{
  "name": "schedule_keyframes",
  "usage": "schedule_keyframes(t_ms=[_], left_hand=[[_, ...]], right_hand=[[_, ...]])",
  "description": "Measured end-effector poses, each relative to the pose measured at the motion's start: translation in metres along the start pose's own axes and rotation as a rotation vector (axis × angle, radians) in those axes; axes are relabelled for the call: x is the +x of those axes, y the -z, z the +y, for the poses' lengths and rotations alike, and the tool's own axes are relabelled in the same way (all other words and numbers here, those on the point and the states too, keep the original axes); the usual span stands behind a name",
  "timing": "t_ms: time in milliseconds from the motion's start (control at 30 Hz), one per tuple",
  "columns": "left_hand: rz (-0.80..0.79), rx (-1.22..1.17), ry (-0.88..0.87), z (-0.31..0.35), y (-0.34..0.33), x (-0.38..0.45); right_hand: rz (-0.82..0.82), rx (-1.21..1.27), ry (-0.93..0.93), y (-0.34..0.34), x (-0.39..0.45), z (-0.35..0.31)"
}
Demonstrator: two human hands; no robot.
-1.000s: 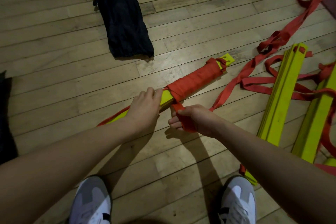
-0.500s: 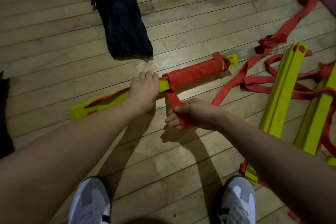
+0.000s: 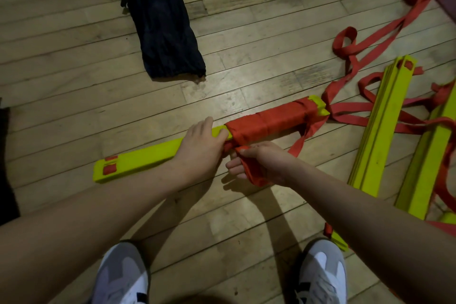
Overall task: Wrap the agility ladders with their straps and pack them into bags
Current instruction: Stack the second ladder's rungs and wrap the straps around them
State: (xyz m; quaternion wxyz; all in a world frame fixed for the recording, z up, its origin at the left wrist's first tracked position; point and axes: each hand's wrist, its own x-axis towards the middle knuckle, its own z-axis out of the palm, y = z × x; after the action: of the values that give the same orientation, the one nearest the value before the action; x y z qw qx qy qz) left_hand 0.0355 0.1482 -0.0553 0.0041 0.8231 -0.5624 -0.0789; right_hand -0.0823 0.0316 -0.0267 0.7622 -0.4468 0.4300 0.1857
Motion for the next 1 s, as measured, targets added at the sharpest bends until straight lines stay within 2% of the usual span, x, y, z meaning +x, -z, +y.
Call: schedule_keyframes(t_ms=[67,100,300,500,567,667,800,900,1000], left_hand=[[-0.138,-0.014,0.079,0.003,-0.001,-0.001],[-0.157,-0.003,0.105,0.004,0.000,0.000],[-0.181,0.033,0.203,0.006,0.000,0.008],[-0.178,0.071,0.291,-0.007,0.004,0.029],[-0.159,0.109,0.310,-0.016,0.007,0.038],[-0.110,0.186,0.304,-0.020,0.005,0.040],[-0.058,0.324,0.244,-0.018,0.006,0.036],[-0.078,0.255,0.132,-0.019,-0.002,0.031],[0.025,0.203,0.028,-0.013,-0.001,0.008]], right_hand=[[0.020,-0.027,-0.003,0.000,-0.001,0.003],[0.025,-0.041,-0.007,0.001,-0.002,0.005],[0.000,-0.108,-0.003,0.000,-0.006,0.002],[-0.185,-0.099,-0.006,-0.001,-0.015,-0.005],[-0.153,-0.080,0.021,-0.001,-0.014,-0.005],[-0.095,-0.070,0.058,0.001,-0.008,-0.011],[-0.106,-0.078,0.048,-0.002,0.000,-0.018],[-0.107,-0.082,0.028,-0.004,0.005,-0.016],[-0.066,-0.080,0.017,-0.003,0.008,-0.012]])
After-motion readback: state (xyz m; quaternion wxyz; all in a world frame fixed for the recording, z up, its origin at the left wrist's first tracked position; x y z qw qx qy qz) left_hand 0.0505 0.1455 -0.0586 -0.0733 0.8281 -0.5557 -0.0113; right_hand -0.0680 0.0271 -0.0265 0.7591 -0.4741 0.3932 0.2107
